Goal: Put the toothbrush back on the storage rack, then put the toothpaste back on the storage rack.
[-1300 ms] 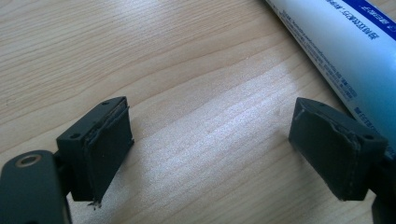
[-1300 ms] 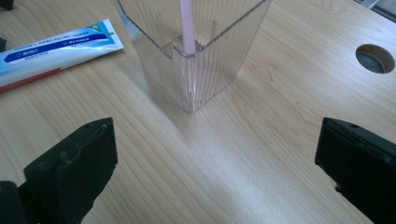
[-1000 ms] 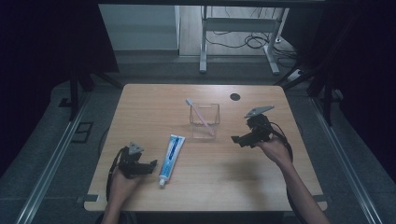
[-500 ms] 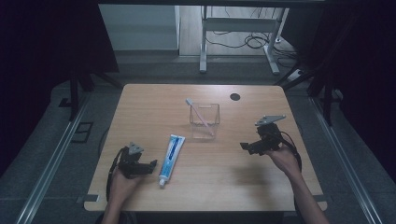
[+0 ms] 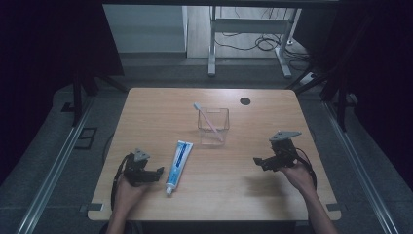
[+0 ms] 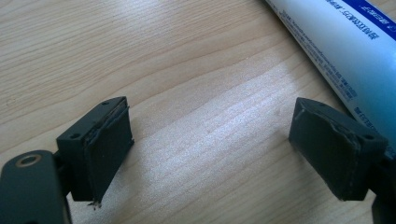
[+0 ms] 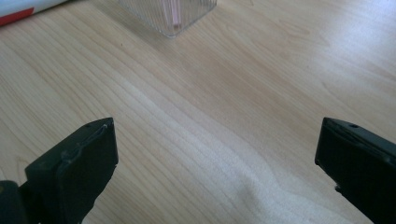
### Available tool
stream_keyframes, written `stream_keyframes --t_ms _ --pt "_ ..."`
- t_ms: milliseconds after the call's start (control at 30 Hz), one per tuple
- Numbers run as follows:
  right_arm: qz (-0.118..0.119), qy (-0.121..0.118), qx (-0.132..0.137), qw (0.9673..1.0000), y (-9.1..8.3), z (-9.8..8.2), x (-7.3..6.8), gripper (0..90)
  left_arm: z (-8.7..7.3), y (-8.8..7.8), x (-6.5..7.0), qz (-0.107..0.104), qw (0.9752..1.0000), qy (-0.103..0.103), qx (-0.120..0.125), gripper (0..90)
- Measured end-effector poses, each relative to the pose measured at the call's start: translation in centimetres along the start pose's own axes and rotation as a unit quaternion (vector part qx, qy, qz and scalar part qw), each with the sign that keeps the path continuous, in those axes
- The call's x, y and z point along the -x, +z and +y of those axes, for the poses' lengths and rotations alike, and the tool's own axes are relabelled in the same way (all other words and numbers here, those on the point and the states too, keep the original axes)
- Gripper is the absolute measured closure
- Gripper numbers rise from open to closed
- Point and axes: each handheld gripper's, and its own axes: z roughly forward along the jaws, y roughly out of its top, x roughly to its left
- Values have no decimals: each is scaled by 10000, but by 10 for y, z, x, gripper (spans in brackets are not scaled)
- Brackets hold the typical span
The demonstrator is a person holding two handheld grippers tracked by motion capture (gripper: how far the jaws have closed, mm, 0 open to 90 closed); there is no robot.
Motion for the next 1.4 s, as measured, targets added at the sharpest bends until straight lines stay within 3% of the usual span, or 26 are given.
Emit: stream_keyframes --t_ms 567,967,1400 --pt "-11 140 119 9998 9 -36 -6 0 0 0 1 31 10000 -20 -5 132" --pt "35 254 64 9997 19 -61 -8 0 0 0 1 30 10000 -12 -4 132" --pt "-92 265 17 9996 22 -71 -7 0 0 -1 2 18 10000 -10 8 151"
